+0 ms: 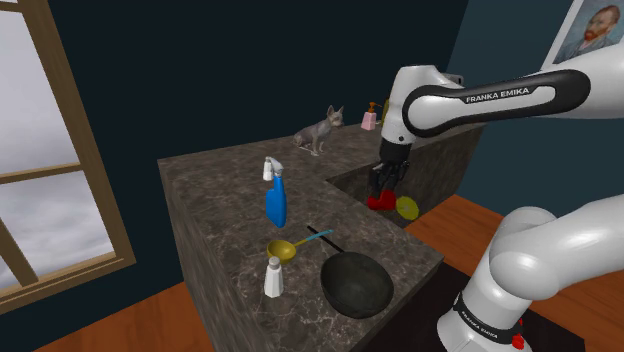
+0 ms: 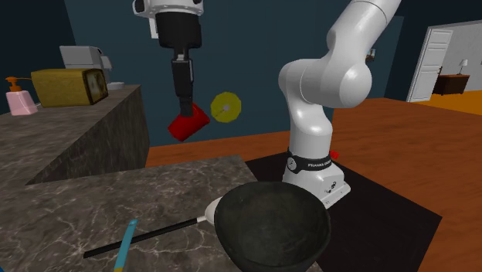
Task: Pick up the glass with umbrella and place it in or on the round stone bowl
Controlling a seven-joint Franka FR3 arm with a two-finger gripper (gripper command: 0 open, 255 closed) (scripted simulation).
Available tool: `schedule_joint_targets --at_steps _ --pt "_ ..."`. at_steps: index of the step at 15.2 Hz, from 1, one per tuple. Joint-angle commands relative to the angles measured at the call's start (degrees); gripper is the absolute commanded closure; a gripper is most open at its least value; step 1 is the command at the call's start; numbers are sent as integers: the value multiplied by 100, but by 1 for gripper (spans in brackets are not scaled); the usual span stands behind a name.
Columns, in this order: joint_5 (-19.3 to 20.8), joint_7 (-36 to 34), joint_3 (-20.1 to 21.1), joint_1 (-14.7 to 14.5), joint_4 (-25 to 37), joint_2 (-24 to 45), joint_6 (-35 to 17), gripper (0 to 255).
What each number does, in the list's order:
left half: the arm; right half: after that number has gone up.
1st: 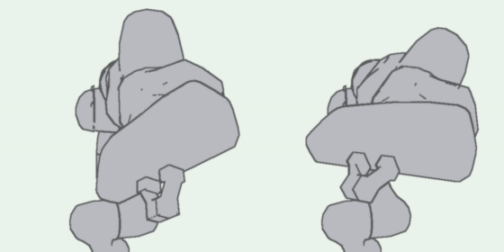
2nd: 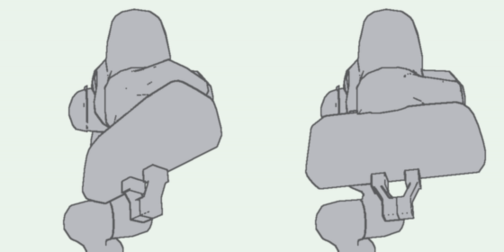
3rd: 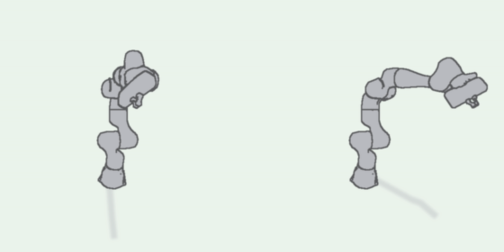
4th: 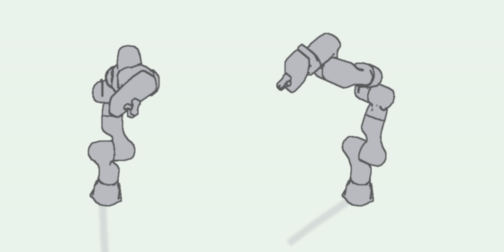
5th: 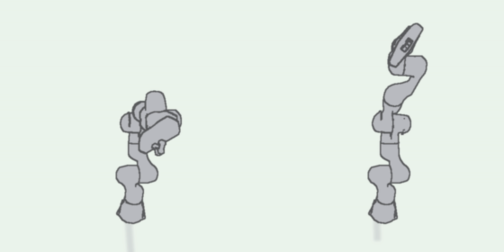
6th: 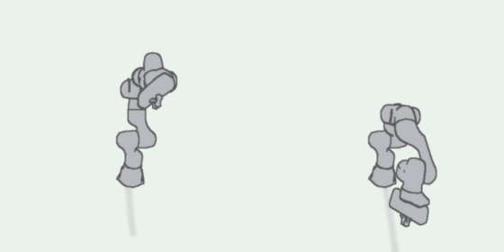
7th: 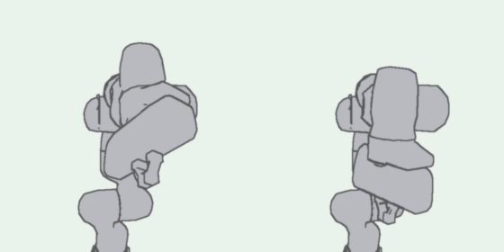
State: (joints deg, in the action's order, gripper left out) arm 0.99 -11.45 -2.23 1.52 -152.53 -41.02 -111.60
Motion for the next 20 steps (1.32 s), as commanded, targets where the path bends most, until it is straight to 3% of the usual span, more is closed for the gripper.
schedule_joint_targets --at_steps 1,10,18,20 --pt "-5 -6 8 -4 133 -37 173 255" --pt "-747 -1168 1037 -658 -6 -258 225 255" --pt "-1423 -2346 2097 -1228 307 106 79 255" --pt "-1449 -2342 2129 -1237 179 146 -90 255"
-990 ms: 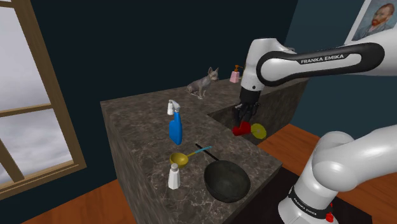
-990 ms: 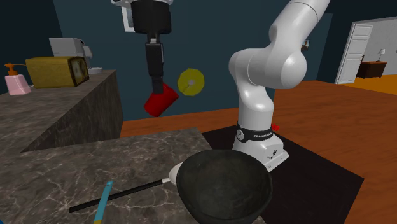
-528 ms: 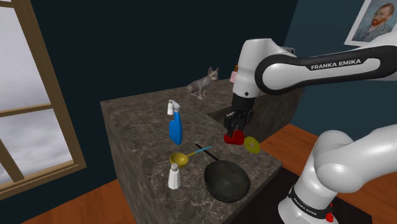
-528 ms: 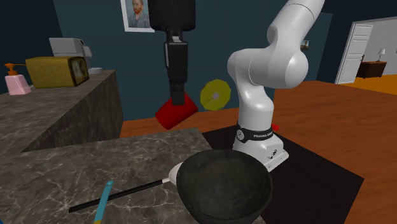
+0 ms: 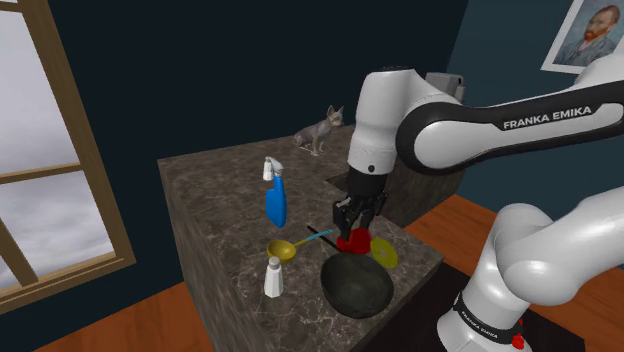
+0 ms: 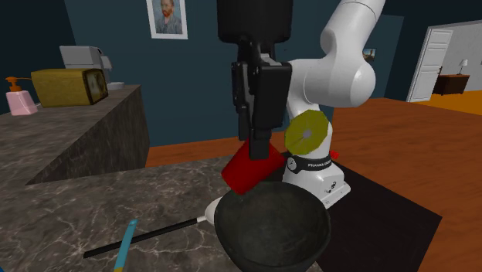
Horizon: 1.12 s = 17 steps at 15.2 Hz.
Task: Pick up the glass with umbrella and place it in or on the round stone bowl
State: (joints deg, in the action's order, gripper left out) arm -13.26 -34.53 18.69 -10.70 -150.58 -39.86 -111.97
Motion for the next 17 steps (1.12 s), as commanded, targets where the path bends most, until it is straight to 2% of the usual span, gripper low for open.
schedule_joint_targets --at_steps 1,10,17 --pt "-37 -32 54 -18 -79 54 -138 255" --pt "-157 -17 216 -45 -593 355 -951 255" --pt "-157 -17 216 -45 -593 355 -951 255"
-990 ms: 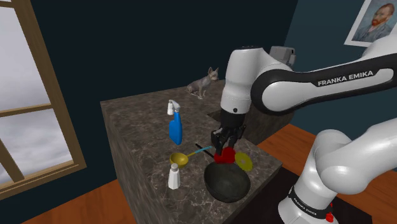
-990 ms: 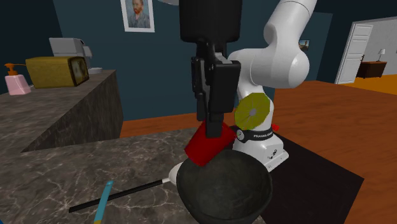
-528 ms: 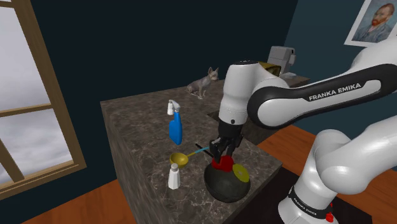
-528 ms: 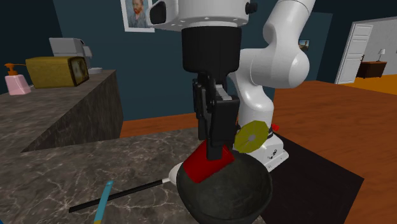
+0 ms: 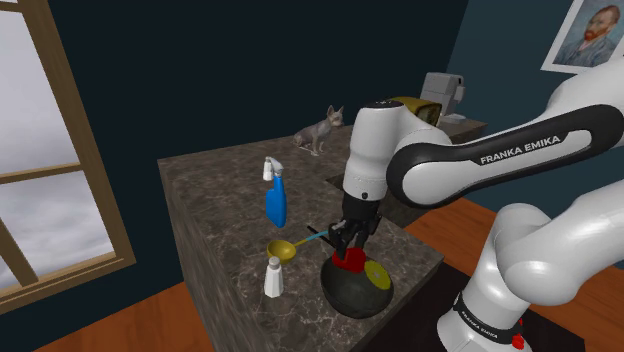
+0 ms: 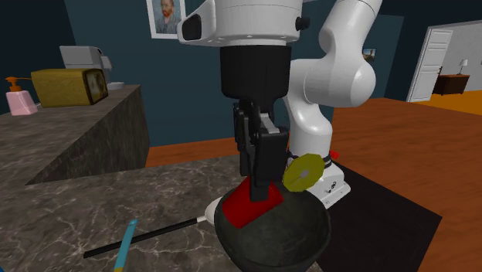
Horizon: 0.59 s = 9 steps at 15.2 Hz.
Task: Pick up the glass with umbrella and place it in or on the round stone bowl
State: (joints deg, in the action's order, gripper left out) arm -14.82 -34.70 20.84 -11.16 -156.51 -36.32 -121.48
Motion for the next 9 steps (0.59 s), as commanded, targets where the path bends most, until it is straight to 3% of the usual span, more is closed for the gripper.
schedule_joint_targets --at_steps 1,6,9 --pt "0 0 0 0 0 0 -1 0" --pt "0 0 0 0 0 0 -1 0" --pt "100 -8 -139 23 419 -267 684 0"
